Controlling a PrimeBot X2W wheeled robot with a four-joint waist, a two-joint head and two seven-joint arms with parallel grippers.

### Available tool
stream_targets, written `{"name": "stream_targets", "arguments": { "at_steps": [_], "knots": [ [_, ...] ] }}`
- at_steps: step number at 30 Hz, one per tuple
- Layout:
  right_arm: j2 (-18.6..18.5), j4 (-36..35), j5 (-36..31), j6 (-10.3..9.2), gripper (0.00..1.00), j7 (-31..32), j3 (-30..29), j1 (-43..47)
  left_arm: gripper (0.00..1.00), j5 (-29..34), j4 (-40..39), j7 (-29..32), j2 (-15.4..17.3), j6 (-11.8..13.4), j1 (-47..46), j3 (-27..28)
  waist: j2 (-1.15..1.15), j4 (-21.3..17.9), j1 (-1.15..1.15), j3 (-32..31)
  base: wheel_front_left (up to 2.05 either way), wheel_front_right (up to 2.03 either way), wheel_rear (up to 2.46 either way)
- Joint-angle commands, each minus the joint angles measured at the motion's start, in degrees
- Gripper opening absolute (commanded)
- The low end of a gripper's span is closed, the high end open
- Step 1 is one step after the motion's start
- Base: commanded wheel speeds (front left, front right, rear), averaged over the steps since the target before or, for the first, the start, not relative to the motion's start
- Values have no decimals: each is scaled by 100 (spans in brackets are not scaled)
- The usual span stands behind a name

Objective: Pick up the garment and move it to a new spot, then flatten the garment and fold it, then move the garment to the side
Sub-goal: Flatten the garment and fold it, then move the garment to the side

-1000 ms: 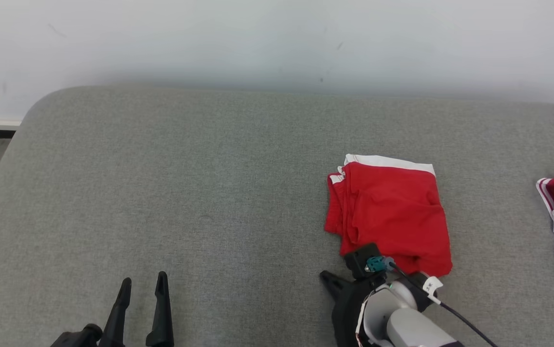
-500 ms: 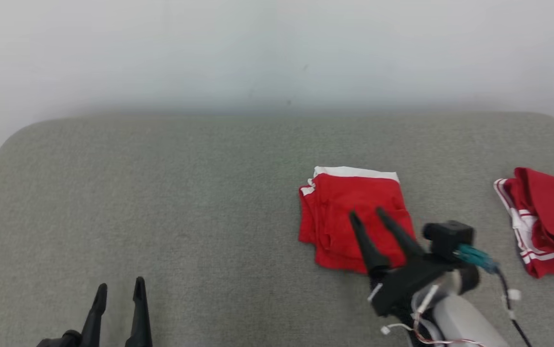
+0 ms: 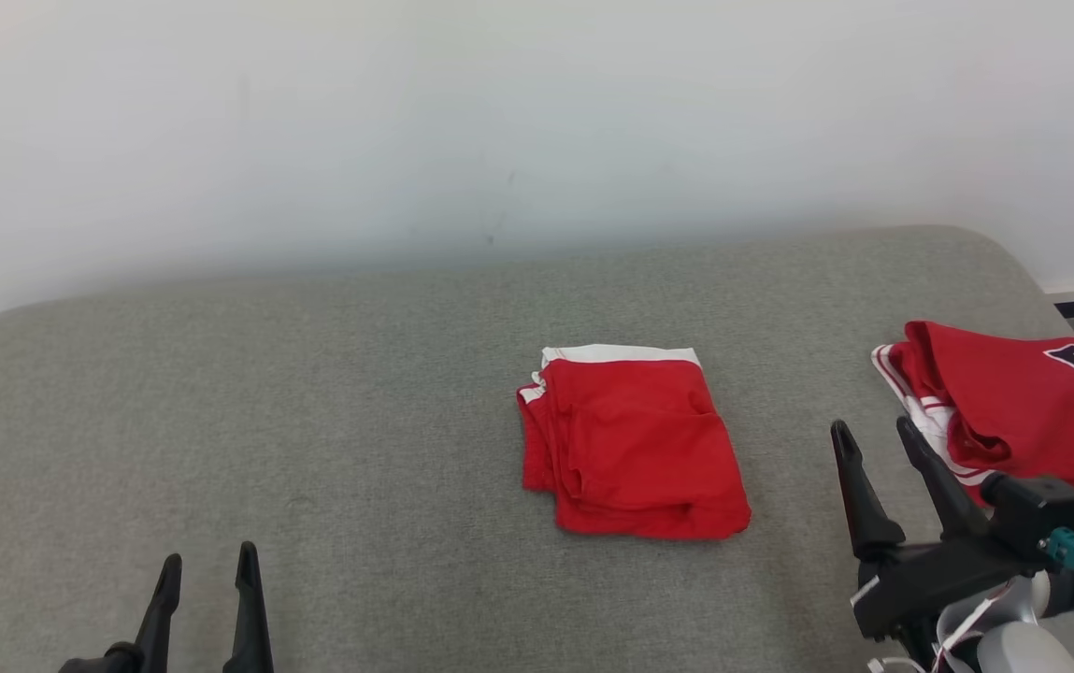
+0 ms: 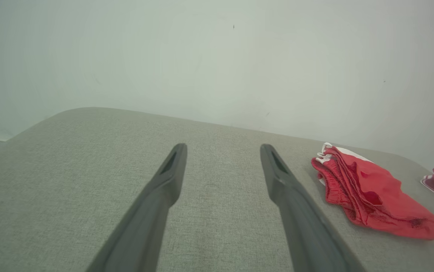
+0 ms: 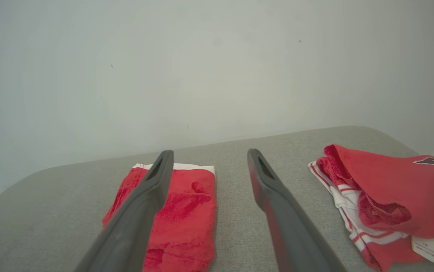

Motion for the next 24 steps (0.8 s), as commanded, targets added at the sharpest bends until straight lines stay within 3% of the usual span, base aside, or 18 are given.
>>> {"name": "stream_targets", "arguments": {
  "at_steps": [1, 6, 24],
  "knots": [
    [-73, 31, -80, -16, 100, -11, 37, 69, 100, 46, 18, -24, -1, -21, 39, 15, 0, -65, 1, -40, 0, 0, 0],
    [-286, 291, -116, -16, 100, -120, 223, 144, 100, 181, 103, -24, -14, -76, 229, 85, 0, -162, 1, -88, 0, 0, 0],
    [-246, 903, -100, -16, 100, -393, 267, 133, 100, 295, 90, -24, -73, -154, 516, 333, 0, -134, 1, -224, 0, 0, 0]
  ]
}}
